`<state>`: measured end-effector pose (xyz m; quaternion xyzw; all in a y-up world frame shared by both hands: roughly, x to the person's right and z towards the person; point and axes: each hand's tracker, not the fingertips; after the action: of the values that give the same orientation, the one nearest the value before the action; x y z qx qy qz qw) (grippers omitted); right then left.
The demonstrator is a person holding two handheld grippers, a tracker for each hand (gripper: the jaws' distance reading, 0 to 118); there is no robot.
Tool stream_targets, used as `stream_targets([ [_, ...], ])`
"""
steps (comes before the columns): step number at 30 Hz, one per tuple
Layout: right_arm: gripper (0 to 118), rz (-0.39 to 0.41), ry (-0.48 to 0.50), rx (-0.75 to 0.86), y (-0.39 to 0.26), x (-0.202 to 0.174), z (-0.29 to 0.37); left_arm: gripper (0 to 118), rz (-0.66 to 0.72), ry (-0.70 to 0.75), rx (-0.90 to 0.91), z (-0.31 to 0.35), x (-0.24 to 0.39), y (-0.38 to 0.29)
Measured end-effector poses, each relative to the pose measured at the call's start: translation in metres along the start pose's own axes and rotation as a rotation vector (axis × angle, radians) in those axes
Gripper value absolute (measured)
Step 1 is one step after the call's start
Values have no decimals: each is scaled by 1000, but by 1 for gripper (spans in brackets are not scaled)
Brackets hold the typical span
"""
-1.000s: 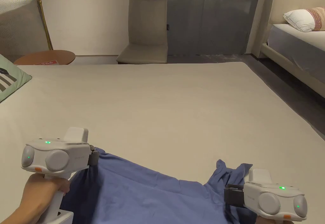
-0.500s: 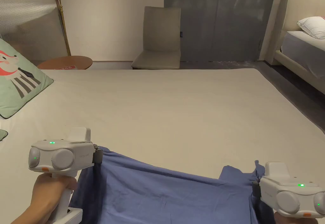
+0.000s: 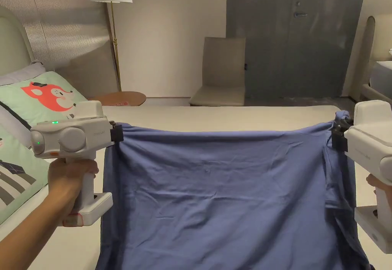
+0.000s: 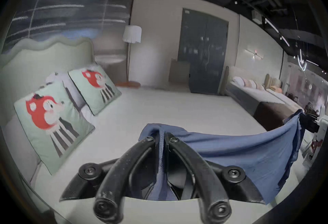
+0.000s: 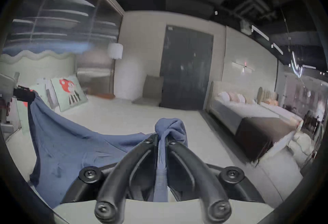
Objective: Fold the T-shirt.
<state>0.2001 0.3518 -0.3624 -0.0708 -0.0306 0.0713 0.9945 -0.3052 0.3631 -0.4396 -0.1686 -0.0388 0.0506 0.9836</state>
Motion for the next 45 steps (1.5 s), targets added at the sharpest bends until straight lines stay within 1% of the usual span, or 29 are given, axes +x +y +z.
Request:
stream_targets([
  [3, 6, 40, -9, 117, 47, -10, 4, 1, -11, 31, 98, 14, -1, 44],
  [9, 6, 44, -13, 278, 121, -12, -14, 1, -6, 84, 283, 29, 1, 115],
  [14, 6, 44, -13, 350, 164, -13, -31, 1, -8, 108, 354, 23, 3, 151],
  [19, 6, -1, -12, 364, 177, -9, -61, 1, 4, 114, 392, 0, 5, 162],
  [24, 6, -20, 3, 329, 147, -9, -91, 1, -16, 109, 363, -39, 3, 133],
  [26, 6, -36, 9, 291, 126, -8, -106, 1, -29, 98, 333, -58, 0, 112],
  [27, 6, -57, 30, 260, 110, -7, -113, 1, -48, 99, 301, -68, 0, 99],
  [29, 6, -83, 44, 218, 85, -5, -126, 1, -70, 101, 260, -85, -2, 73],
  [33, 6, -91, 54, 109, 30, -9, -139, 1, -103, 101, 166, -112, -3, 17],
  [40, 6, -162, 81, -49, -66, -14, -131, 1, -63, 65, 32, -119, -14, -82],
  [42, 6, -192, 103, -91, -90, -12, -120, 1, -74, 58, -26, -114, -18, -110],
  [43, 6, -208, 108, -105, -96, -18, -103, 1, -80, 61, -46, -110, -21, -123],
  [45, 6, -231, 127, -138, -116, -19, -86, 1, -67, 61, -97, -100, -27, -147],
])
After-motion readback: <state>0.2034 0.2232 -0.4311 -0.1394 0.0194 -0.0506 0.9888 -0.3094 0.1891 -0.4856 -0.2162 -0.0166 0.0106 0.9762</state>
